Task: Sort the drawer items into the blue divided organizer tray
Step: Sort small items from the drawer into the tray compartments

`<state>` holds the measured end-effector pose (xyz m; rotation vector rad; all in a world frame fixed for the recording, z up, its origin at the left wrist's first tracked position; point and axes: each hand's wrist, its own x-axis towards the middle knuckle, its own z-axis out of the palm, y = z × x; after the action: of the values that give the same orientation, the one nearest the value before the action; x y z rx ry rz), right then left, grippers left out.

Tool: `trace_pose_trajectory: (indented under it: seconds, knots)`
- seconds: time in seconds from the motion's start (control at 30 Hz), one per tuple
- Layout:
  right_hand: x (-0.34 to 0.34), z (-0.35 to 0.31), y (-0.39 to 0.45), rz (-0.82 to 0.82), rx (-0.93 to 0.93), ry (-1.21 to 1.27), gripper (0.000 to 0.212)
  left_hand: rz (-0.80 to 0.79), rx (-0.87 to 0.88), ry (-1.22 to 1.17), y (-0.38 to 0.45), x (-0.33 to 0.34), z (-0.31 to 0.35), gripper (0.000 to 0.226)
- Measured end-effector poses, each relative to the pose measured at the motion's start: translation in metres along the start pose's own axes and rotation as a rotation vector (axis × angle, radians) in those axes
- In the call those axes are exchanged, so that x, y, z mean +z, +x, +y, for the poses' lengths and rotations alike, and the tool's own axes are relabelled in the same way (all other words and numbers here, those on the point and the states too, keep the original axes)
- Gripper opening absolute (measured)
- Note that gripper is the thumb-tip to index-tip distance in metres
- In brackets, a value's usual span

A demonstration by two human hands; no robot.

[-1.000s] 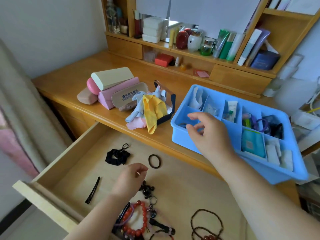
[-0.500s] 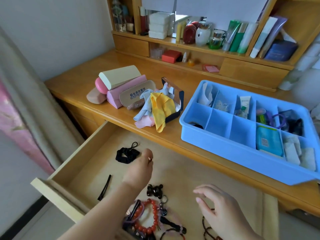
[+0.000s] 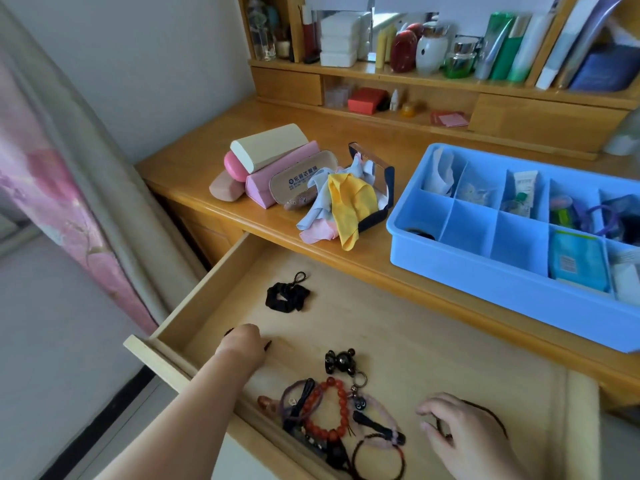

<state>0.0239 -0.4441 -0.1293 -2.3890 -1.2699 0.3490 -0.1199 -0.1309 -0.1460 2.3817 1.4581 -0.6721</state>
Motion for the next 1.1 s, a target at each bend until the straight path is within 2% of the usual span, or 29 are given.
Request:
trace_pose_trajectory:
  seconds: [0.1,0.17,0.23,0.3,0.4,0.47,0.5,0.53,0.6,0.63,0.73,0.8,0.97,1.03,1.1]
  knots:
    - [-0.005,-0.005,-0.003,-0.006,-0.009,0.027,0.033,-0.008,0.076,-0.143,-0.008,0.000,0.001,0.003]
    - [-0.006,-0.004,-0.002,-0.022,0.030,0.044,0.013,-0.063,0.141,-0.507,-0.018,-0.004,0.006,0.008]
    - [-0.007,-0.005,0.000,-0.107,0.075,0.121,0.011,-0.177,0.203,-0.982,-0.037,-0.011,0.018,0.008]
    - [-0.011,-0.015,0.005,-0.132,0.134,0.300,0.012,-0.285,0.329,-1.247,-0.059,-0.019,0.034,0.009]
    - [-0.022,-0.035,0.018,-0.165,0.243,0.689,0.025,-0.336,0.523,-1.332,-0.088,-0.022,0.064,0.007]
    - [-0.031,-0.047,0.029,-0.239,0.309,1.003,0.050,-0.425,0.616,-1.407,-0.102,-0.019,0.082,0.003]
    - [-0.037,-0.051,0.033,-0.264,0.333,1.112,0.054,-0.489,0.648,-1.451,-0.106,-0.018,0.089,0.009]
    - [-0.041,-0.054,0.037,-0.273,0.336,1.164,0.049,-0.553,0.674,-1.491,-0.109,-0.017,0.094,0.014]
    - [-0.050,-0.055,0.043,-0.269,0.354,1.145,0.029,-0.616,0.712,-1.521,-0.109,-0.019,0.100,0.015]
    - [-0.052,-0.054,0.046,-0.263,0.379,1.142,0.024,-0.589,0.721,-1.500,-0.108,-0.020,0.102,0.013]
    - [-0.054,-0.050,0.053,-0.241,0.441,1.116,0.015,-0.331,0.717,-1.303,-0.104,-0.019,0.106,0.007]
    - [-0.057,-0.050,0.058,-0.218,0.439,1.051,0.008,-0.257,0.695,-1.284,-0.103,-0.018,0.111,0.007]
    - [-0.077,-0.050,0.072,-0.285,0.350,0.937,0.006,-0.438,0.656,-1.609,-0.102,-0.026,0.122,0.004]
    - [-0.088,-0.054,0.078,-0.203,0.314,0.859,0.015,-0.448,0.682,-1.698,-0.100,-0.034,0.125,0.011]
    - [-0.109,-0.057,0.092,-0.038,0.259,0.841,0.021,-0.368,0.666,-1.770,-0.093,-0.039,0.122,0.020]
